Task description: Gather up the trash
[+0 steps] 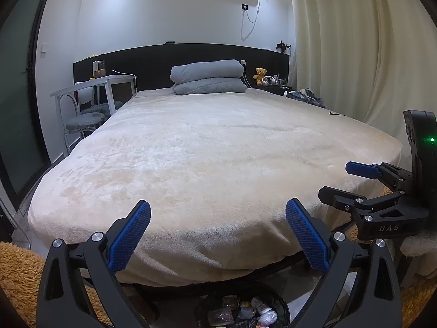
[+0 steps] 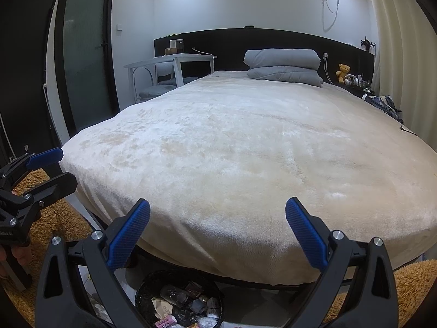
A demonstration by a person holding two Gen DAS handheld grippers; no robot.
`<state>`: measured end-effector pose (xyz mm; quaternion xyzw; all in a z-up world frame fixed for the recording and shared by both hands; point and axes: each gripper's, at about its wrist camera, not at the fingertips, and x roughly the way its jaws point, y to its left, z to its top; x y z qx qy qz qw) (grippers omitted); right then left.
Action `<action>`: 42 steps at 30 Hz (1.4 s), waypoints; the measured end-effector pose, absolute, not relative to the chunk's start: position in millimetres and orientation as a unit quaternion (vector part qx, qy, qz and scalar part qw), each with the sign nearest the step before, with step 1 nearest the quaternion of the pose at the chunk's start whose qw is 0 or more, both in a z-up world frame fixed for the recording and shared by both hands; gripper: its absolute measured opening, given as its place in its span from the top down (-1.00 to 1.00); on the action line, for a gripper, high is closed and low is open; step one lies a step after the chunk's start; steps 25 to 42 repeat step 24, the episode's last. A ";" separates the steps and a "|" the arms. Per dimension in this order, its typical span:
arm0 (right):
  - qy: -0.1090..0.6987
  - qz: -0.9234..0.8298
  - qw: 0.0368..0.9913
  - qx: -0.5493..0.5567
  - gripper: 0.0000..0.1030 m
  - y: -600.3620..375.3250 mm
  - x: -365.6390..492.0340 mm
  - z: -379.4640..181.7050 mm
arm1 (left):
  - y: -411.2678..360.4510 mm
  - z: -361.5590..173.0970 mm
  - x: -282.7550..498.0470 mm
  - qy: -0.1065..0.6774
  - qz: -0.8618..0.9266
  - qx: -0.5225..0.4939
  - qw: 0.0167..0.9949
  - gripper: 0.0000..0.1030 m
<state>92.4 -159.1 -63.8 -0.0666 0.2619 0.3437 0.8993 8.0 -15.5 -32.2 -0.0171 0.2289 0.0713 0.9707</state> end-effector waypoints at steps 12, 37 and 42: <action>0.262 0.344 0.899 -0.068 -0.91 -158.9 92.8 -63.9 | -16.9 -32.1 8.5 0.230 0.071 -0.016 0.970 -0.88; 0.263 0.344 0.899 -0.069 -0.91 -158.9 93.2 -63.6 | -16.4 -34.3 11.3 0.238 0.074 -0.017 0.968 -0.88; 0.263 0.344 0.899 -0.069 -0.91 -158.9 93.2 -63.6 | -16.4 -34.3 11.3 0.238 0.074 -0.017 0.968 -0.88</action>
